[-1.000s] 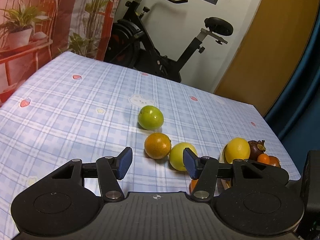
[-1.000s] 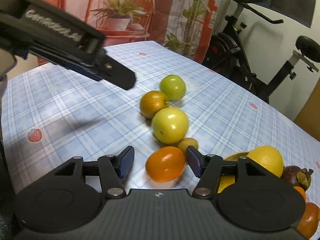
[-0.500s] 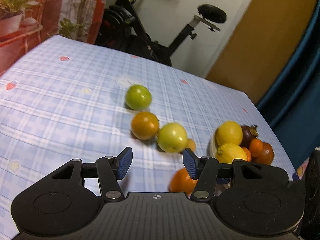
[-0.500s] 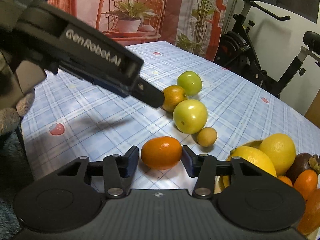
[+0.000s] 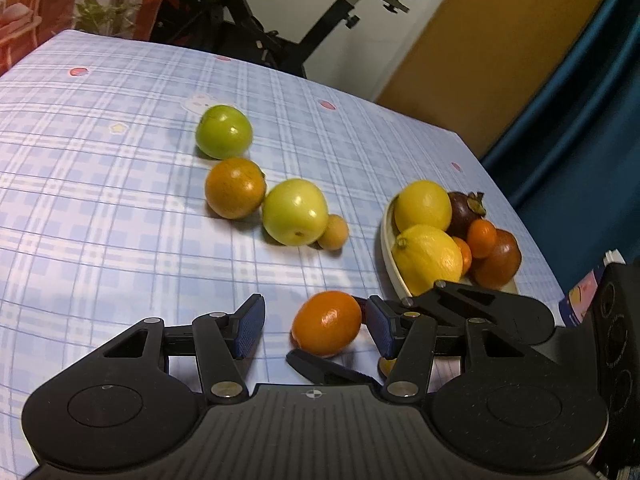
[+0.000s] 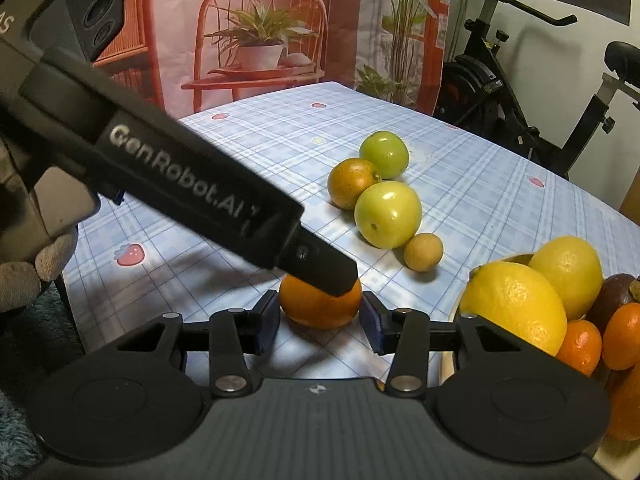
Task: Organize fruits
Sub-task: 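Close the left gripper around the tangerine and lift it, then carry the tangerine onto the cream plate and open the left gripper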
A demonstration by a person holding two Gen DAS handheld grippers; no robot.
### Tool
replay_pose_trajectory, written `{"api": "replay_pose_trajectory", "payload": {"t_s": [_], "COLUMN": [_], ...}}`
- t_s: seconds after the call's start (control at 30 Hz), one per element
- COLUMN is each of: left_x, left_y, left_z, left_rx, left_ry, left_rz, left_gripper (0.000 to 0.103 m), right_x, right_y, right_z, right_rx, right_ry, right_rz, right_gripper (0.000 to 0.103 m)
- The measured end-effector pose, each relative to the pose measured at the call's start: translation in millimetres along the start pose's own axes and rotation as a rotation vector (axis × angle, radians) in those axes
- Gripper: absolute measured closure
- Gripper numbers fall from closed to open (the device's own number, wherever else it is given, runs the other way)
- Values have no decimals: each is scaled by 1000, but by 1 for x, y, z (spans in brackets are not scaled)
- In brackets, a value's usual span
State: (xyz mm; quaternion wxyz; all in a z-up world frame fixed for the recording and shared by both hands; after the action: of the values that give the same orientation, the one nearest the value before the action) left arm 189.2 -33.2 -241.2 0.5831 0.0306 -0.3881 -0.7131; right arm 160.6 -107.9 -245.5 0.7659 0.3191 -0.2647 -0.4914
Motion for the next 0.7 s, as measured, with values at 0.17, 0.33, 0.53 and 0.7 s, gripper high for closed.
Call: {"api": "replay_pose_trajectory", "payload": {"t_s": [0.17, 0.33, 0.53, 0.7], "left_x": [1, -1, 1, 5], "left_y": [-5, -8, -10, -11], "left_z": [-5, -8, -10, -10], "left_rx": [-21, -33, -36, -35], "left_ry": [-1, 3, -15, -24], "left_rz": [-11, -7, -6, -22], "left_gripper": [45, 47, 54, 63], "right_x": [0, 4, 1, 1], "right_y": [-2, -3, -3, -4], "right_z": [1, 4, 4, 4], "right_rx": [1, 2, 5, 7], "right_ry": [0, -2, 1, 3], "right_rz": [-5, -16, -6, -9], "right_gripper": [55, 55, 56, 57]}}
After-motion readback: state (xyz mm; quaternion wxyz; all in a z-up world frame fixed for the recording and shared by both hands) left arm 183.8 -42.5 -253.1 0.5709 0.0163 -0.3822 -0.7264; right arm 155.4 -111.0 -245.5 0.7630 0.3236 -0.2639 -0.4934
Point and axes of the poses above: each gripper's, at about its wrist camera, not at the fingertips, and z roughly against the way its jaws point, x to its right, y to its top, the point moved 8 cm from there along -z, roughly the way its jaws point, and after that the axes turned 1 degree about -x, right-handed, at the moved point
